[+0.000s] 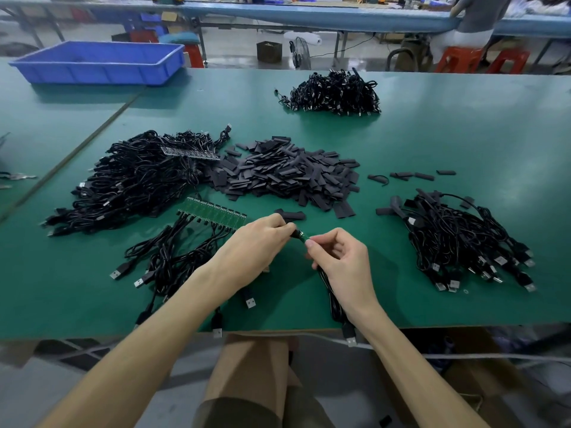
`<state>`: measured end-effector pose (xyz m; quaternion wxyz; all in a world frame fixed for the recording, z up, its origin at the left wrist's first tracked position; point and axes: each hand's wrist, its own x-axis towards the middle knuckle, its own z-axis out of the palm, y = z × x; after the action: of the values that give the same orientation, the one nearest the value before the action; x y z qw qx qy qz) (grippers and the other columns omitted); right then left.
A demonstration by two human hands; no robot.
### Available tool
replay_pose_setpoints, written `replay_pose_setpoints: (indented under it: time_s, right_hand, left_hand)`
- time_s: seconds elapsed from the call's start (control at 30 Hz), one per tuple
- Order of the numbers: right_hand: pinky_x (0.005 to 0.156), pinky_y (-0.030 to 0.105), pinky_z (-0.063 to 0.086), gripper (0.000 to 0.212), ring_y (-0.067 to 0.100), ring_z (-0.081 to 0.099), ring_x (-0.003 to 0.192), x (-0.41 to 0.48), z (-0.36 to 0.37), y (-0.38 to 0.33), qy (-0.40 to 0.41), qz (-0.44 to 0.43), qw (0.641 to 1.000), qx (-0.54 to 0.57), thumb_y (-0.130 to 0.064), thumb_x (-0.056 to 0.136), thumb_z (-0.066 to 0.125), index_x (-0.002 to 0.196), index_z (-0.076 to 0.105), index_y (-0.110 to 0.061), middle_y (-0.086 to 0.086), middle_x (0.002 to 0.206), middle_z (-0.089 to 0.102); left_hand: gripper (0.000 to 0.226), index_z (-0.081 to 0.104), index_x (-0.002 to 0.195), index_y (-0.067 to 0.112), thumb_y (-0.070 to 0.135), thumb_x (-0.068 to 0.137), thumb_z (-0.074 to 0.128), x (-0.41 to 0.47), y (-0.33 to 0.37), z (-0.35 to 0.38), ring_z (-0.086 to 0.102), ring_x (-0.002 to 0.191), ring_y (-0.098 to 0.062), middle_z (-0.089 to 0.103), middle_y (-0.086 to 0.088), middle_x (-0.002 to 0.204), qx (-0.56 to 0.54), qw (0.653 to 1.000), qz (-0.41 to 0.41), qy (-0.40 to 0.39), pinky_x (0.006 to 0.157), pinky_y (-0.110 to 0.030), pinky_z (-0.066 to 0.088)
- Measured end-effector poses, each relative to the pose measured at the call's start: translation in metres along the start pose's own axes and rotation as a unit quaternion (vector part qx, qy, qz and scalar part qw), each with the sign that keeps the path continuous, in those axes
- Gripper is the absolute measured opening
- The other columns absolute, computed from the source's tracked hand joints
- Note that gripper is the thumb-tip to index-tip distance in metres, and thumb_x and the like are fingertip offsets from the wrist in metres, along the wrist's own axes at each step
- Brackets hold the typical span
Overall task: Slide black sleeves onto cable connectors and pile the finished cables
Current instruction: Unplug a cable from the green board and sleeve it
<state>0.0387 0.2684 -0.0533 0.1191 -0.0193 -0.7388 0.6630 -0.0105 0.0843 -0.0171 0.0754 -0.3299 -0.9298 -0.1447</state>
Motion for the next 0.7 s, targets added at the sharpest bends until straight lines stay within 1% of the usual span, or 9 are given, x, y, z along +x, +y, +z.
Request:
replay_pose_setpoints:
  time_s: [0.1, 0.17, 0.23, 0.3, 0.37, 0.43, 0.5, 0.6, 0.7]
  right_hand:
    - [0.066, 0.023, 0.056, 0.007, 0.012, 0.068, 0.065, 0.0, 0.0, 0.0, -0.015, -0.002, 1.0, 0.003, -0.012, 0.091, 0.078, 0.087, 0.072, -0.011, 0.004, 0.076, 0.075]
    - [0.066, 0.022, 0.056, 0.006, 0.011, 0.068, 0.064, 0.0, 0.0, 0.0, -0.028, -0.005, 1.0, -0.004, -0.012, 0.091, 0.078, 0.087, 0.073, -0.012, 0.004, 0.076, 0.075]
    - [0.067, 0.023, 0.057, 0.006, 0.012, 0.068, 0.063, 0.001, 0.0, 0.0, -0.037, -0.007, 0.999, -0.011, -0.012, 0.091, 0.078, 0.087, 0.074, -0.012, 0.004, 0.075, 0.075]
    - [0.067, 0.024, 0.057, 0.006, 0.013, 0.067, 0.063, 0.001, -0.001, 0.0, -0.039, -0.009, 0.999, -0.012, -0.012, 0.091, 0.078, 0.088, 0.074, -0.011, 0.004, 0.075, 0.075]
    - [0.067, 0.024, 0.057, 0.005, 0.013, 0.067, 0.063, 0.001, -0.001, 0.0, -0.041, -0.009, 0.999, -0.013, -0.011, 0.091, 0.078, 0.088, 0.074, -0.011, 0.005, 0.075, 0.075]
    - [0.066, 0.025, 0.057, 0.005, 0.013, 0.067, 0.063, 0.0, -0.001, 0.0, -0.047, -0.004, 0.999, -0.014, -0.01, 0.092, 0.077, 0.088, 0.073, -0.01, 0.005, 0.075, 0.075]
    - [0.066, 0.028, 0.058, 0.004, 0.015, 0.068, 0.064, 0.001, 0.0, 0.0, -0.047, 0.001, 0.999, -0.015, -0.01, 0.093, 0.076, 0.089, 0.073, -0.01, 0.006, 0.076, 0.075]
    - [0.067, 0.03, 0.058, 0.008, 0.018, 0.069, 0.065, 0.001, -0.001, 0.001, -0.034, 0.009, 0.999, -0.004, -0.016, 0.094, 0.076, 0.091, 0.071, -0.01, 0.005, 0.078, 0.076]
    - [0.07, 0.033, 0.06, 0.015, 0.02, 0.071, 0.066, 0.0, -0.001, -0.001, -0.029, 0.017, 0.999, -0.002, -0.023, 0.093, 0.077, 0.096, 0.069, -0.011, 0.004, 0.082, 0.078]
  left_hand:
    - [0.023, 0.06, 0.126, 0.012, 0.018, 0.107, 0.049, -0.001, -0.005, -0.003, 0.051, 0.078, -0.023, 0.055, -0.004, 0.107, 0.004, 1.0, 0.023, 0.008, 0.07, -0.044, 0.051]
    - [0.027, 0.059, 0.13, 0.012, 0.01, 0.104, 0.053, -0.003, -0.008, -0.003, 0.044, 0.081, -0.018, 0.055, -0.005, 0.11, 0.018, 0.999, 0.033, 0.001, 0.072, -0.039, 0.051]
    - [0.034, 0.057, 0.133, 0.012, 0.003, 0.1, 0.056, -0.003, -0.01, -0.003, 0.049, 0.091, -0.021, 0.055, -0.005, 0.114, 0.023, 0.999, 0.045, -0.014, 0.078, -0.036, 0.05]
    - [0.035, 0.057, 0.134, 0.01, 0.0, 0.1, 0.057, -0.003, -0.011, -0.003, 0.054, 0.101, -0.024, 0.054, -0.005, 0.114, 0.016, 0.998, 0.061, -0.023, 0.082, -0.037, 0.05]
    - [0.037, 0.058, 0.135, 0.008, -0.001, 0.099, 0.058, -0.004, -0.012, -0.005, 0.055, 0.103, -0.024, 0.055, -0.006, 0.115, 0.007, 0.997, 0.078, -0.021, 0.084, -0.036, 0.05]
    - [0.047, 0.058, 0.136, 0.01, -0.007, 0.092, 0.065, -0.006, -0.011, -0.006, 0.053, 0.106, -0.023, 0.055, -0.005, 0.118, 0.014, 0.995, 0.094, -0.02, 0.086, -0.034, 0.049]
    - [0.055, 0.057, 0.137, 0.009, -0.011, 0.087, 0.065, -0.006, -0.007, -0.004, 0.051, 0.109, -0.024, 0.055, -0.006, 0.122, 0.021, 0.994, 0.103, -0.023, 0.09, -0.03, 0.046]
    - [0.043, 0.057, 0.136, 0.006, -0.006, 0.095, 0.059, -0.004, -0.002, -0.001, 0.053, 0.111, -0.026, 0.056, -0.009, 0.122, 0.008, 0.995, 0.104, -0.011, 0.094, -0.032, 0.045]
    - [0.035, 0.06, 0.132, 0.008, 0.002, 0.098, 0.062, -0.005, 0.0, -0.003, 0.055, 0.107, -0.025, 0.057, -0.007, 0.116, -0.007, 0.996, 0.094, -0.006, 0.091, -0.033, 0.046]
